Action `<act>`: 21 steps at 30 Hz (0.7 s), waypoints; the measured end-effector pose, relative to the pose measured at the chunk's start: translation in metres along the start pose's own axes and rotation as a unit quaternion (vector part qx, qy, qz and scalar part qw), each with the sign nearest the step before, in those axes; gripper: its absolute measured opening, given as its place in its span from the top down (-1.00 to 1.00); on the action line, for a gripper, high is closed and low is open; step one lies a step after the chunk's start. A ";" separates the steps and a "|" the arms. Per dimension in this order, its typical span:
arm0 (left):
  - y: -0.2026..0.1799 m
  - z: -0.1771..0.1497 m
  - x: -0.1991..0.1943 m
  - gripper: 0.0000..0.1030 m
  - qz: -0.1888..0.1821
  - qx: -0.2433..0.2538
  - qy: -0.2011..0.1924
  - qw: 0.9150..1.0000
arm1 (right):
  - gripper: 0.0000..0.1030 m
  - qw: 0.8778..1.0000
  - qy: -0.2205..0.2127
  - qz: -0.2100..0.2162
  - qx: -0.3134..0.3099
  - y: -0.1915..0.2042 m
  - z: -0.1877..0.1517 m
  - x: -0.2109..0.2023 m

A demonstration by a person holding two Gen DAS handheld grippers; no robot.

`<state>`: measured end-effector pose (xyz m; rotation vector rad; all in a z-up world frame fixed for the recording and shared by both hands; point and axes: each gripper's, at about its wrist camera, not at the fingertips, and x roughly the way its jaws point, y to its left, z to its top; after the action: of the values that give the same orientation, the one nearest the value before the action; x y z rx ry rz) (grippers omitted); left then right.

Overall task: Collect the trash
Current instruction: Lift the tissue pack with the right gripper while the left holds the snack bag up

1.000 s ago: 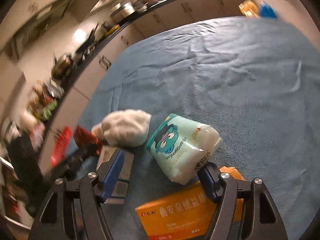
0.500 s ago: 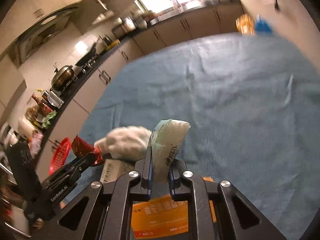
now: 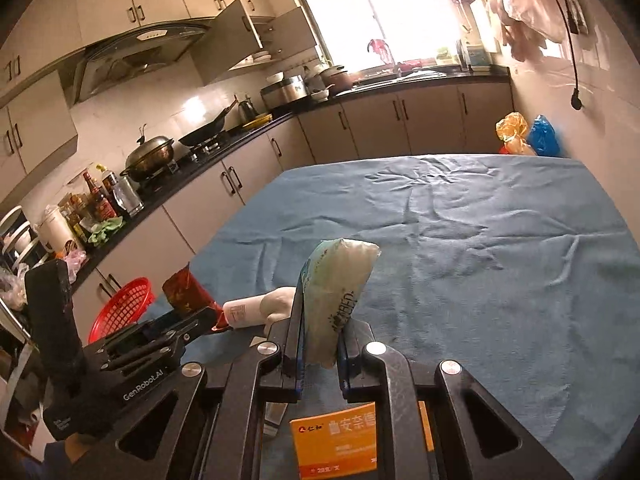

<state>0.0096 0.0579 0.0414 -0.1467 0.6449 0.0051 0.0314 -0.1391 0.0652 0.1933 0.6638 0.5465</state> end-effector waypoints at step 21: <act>-0.002 -0.003 0.000 0.38 0.008 0.009 -0.002 1.000 | 0.73 0.999 -0.006 0.024 -0.024 0.010 -0.006 -0.003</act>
<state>0.0086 0.0552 0.0394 -0.1246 0.6424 0.0161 0.0210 -0.1326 0.0654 0.1672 0.6346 0.6076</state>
